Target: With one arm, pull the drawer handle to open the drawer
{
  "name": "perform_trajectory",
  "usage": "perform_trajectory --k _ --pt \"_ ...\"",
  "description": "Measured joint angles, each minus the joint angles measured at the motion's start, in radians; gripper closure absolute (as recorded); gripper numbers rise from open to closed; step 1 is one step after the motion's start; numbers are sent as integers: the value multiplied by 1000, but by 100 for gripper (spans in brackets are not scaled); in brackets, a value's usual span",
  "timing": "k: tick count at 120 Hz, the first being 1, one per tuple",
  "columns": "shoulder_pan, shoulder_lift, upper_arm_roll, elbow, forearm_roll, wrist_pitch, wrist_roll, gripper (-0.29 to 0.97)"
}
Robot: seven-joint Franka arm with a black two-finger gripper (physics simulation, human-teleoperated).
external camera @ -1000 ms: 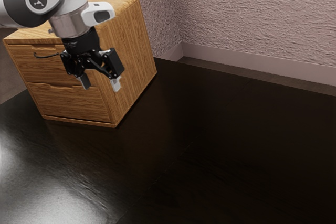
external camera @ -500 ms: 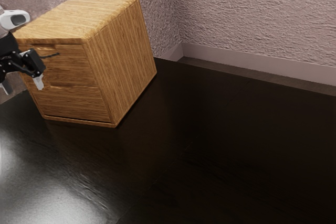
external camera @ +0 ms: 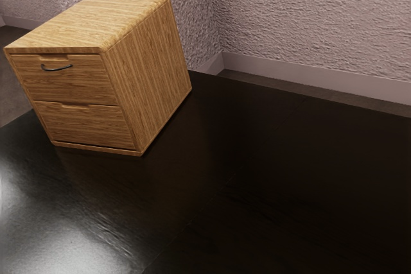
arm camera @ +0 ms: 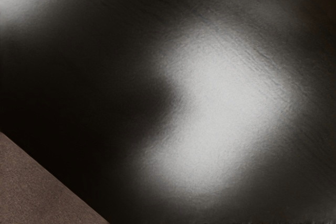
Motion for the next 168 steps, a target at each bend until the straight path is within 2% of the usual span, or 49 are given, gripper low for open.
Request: perform_trajectory --k 36,44,51,64,80,98,120,134,153,168 --pt "-8 5 -18 28 32 -16 32 0" --pt "-15 -51 -16 155 33 -47 36 0" --pt "-7 -79 -1 218 -2 -77 37 0" --pt "-3 -90 24 243 -85 -118 -1 0" --pt "-2 -100 47 250 -126 -153 -147 0" --pt "-3 -86 -77 252 -153 -140 -377 0" --pt "-35 74 -148 209 -161 -3 -603 0" --pt "-86 89 -156 174 -162 68 -708 0" --pt "-62 108 -171 169 -165 120 -822 0" --pt "-69 128 -133 171 -164 147 -894 0"
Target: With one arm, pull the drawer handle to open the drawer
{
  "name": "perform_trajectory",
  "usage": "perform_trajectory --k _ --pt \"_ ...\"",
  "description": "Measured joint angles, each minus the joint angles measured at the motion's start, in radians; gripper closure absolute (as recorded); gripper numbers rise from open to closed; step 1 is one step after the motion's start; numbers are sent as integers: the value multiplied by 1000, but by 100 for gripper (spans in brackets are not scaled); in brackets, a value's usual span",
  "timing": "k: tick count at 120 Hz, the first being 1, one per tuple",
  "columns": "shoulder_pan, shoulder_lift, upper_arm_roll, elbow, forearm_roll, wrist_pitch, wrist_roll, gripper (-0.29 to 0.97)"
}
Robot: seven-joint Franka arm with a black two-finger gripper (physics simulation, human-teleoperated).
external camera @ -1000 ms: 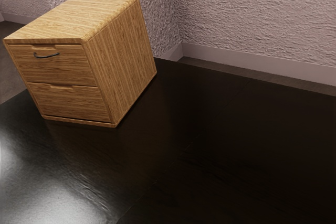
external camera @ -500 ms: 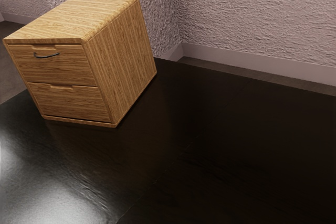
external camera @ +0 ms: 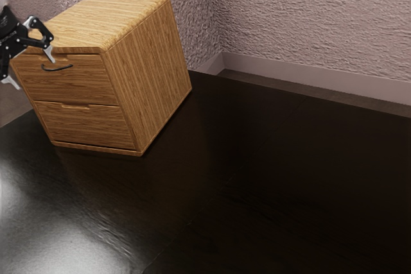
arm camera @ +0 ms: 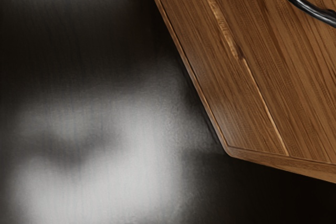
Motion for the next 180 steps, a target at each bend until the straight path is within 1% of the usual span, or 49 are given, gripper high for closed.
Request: perform_trajectory --k 14,25,32,54,71,77,86,104,117,126,134,142,150,162,180 --pt "-6 12 35 5 0 18 -56 0" --pt "14 12 46 5 -1 27 -94 0" --pt "36 11 47 6 -2 23 -119 0" --pt "120 9 52 6 -34 -2 -200 0" --pt "174 26 51 6 -46 -12 -250 0" --pt "170 28 50 6 -49 -14 -265 0" --pt "139 23 52 9 -54 -15 -285 0" --pt "80 28 52 13 -96 2 -311 1" --pt "31 27 90 -4 -163 52 -310 4" --pt "38 29 105 -14 -174 94 -299 3" --pt "33 35 155 -20 -195 129 -292 3" --pt "83 61 179 -21 -210 153 -288 3" --pt "119 94 186 -18 -220 168 -287 3" --pt "105 123 187 -17 -241 181 -287 3" --pt "106 178 184 -20 -257 206 -276 3"
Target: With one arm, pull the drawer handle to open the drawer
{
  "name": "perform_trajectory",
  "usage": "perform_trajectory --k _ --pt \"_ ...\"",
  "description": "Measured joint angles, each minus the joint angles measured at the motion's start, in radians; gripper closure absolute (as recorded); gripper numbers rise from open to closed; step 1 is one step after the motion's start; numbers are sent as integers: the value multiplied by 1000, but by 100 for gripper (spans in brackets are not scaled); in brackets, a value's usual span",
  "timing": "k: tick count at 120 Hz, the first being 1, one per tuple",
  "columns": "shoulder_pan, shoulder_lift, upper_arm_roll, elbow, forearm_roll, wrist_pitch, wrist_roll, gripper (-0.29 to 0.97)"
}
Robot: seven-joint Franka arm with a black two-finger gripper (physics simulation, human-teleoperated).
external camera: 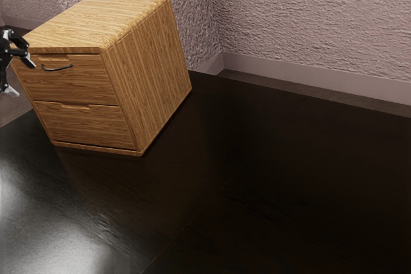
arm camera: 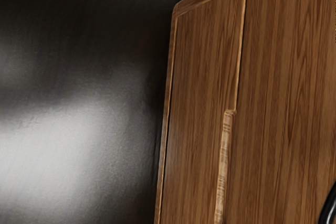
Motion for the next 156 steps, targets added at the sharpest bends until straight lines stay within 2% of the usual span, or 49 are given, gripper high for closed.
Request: perform_trajectory --k 58,101,156 --pt "3 40 -34 6 -53 66 34 13" --pt "10 54 -34 4 -63 123 71 32" --pt "14 80 -43 2 -101 193 125 40"
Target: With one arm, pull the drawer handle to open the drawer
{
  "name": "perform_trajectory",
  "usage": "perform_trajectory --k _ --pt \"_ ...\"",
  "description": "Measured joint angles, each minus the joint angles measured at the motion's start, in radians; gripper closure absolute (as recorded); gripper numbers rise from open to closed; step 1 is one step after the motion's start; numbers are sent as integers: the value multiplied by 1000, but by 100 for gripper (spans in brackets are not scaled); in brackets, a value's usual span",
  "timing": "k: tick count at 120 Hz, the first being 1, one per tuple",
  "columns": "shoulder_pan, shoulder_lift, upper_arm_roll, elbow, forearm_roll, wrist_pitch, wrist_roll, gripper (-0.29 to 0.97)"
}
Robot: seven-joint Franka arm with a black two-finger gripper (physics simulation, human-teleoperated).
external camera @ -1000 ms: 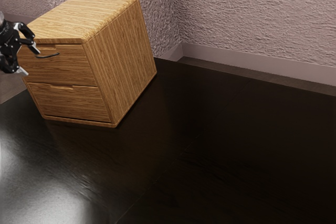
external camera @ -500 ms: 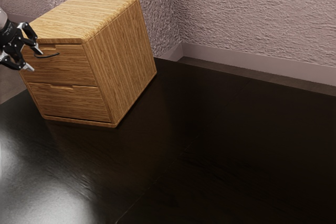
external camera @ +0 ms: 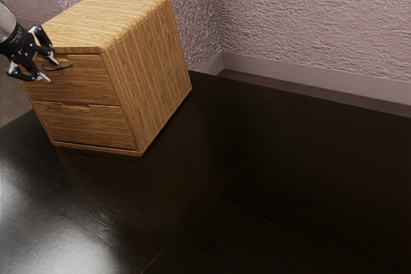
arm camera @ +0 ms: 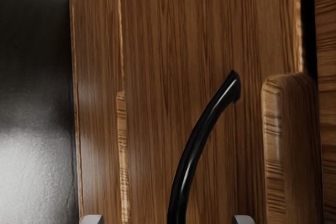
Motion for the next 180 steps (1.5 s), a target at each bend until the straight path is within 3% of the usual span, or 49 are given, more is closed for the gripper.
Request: perform_trajectory --k 55,180 --pt "-1 -5 1 -6 -17 2 27 60" --pt "-2 -60 15 -45 -10 -99 46 61"
